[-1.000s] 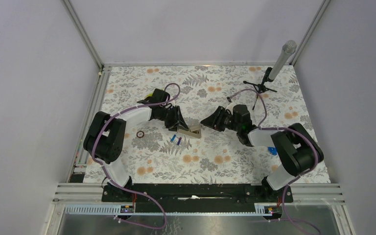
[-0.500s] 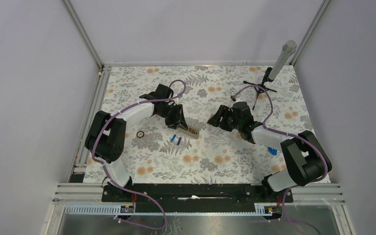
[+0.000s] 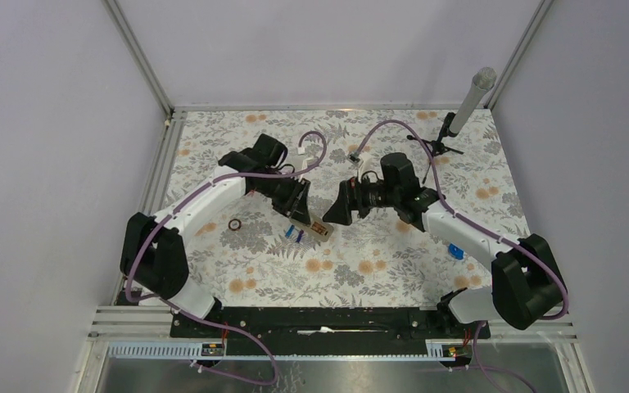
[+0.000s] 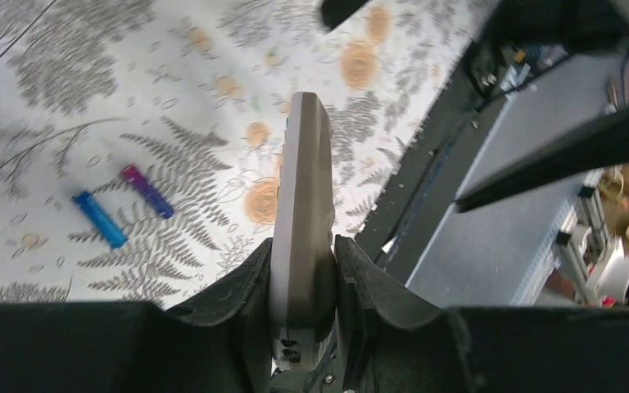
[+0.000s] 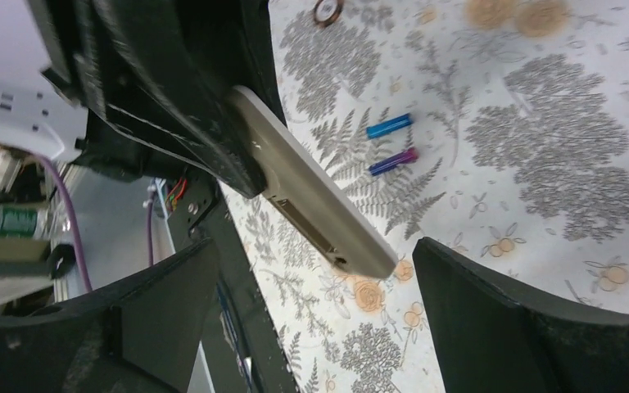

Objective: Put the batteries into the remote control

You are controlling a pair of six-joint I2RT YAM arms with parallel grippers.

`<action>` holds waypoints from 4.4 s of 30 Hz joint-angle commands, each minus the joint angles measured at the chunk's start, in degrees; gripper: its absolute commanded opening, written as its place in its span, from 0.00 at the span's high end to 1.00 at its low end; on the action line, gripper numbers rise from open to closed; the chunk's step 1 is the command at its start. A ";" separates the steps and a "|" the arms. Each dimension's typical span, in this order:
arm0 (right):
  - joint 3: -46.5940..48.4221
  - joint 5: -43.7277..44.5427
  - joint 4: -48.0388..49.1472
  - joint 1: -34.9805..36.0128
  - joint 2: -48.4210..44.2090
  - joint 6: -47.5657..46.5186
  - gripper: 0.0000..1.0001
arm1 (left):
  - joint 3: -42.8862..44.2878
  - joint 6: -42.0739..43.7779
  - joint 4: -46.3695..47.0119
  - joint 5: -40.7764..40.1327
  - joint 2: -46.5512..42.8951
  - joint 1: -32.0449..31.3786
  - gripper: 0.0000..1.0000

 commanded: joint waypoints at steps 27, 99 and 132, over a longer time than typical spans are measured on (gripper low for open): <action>11.48 -25.88 -8.03 3.60 -0.40 0.99 0.94 | 11.06 7.47 -3.01 21.07 -10.50 0.04 0.67; 10.74 21.08 6.91 5.01 5.08 28.03 0.22 | -4.09 -29.17 26.77 -28.09 -26.21 13.71 1.00; 49.40 46.70 -40.59 23.84 43.70 39.37 0.65 | -6.39 -30.03 21.12 -48.35 -34.82 13.88 1.00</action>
